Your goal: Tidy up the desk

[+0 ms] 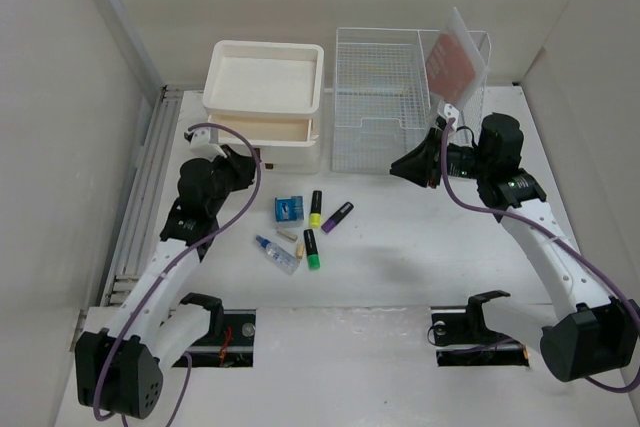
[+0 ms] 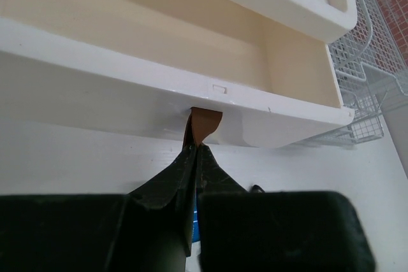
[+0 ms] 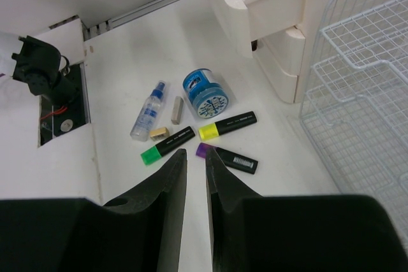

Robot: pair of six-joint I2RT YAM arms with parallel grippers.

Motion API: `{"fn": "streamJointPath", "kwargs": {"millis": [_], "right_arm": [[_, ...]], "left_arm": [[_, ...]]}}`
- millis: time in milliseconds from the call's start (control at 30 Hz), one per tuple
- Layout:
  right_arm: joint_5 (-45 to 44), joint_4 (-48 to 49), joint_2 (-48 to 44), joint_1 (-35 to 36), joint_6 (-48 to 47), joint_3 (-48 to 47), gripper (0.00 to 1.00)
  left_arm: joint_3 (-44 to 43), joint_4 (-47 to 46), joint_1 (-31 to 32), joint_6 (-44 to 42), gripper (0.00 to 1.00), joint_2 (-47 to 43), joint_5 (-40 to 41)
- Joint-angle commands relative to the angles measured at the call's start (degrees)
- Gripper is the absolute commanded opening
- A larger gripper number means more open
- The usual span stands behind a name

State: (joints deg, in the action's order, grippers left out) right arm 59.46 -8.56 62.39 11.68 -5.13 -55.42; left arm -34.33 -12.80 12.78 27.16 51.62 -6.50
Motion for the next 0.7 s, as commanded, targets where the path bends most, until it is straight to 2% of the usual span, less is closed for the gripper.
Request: {"fn": "streamJointPath", "kwargs": {"millis": [0, 667], "right_arm": [[2.1, 2.0, -0.6, -0.3, -0.4, -0.4, 0.23], [2.6, 2.0, -0.1, -0.3, -0.4, -0.4, 0.23]], "left_arm": [[0.0, 2.1, 0.5, 1.7, 0.00, -2.5, -1.1], [2.2, 6.5, 1.0, 4.6, 0.00, -8.4, -1.1]]}}
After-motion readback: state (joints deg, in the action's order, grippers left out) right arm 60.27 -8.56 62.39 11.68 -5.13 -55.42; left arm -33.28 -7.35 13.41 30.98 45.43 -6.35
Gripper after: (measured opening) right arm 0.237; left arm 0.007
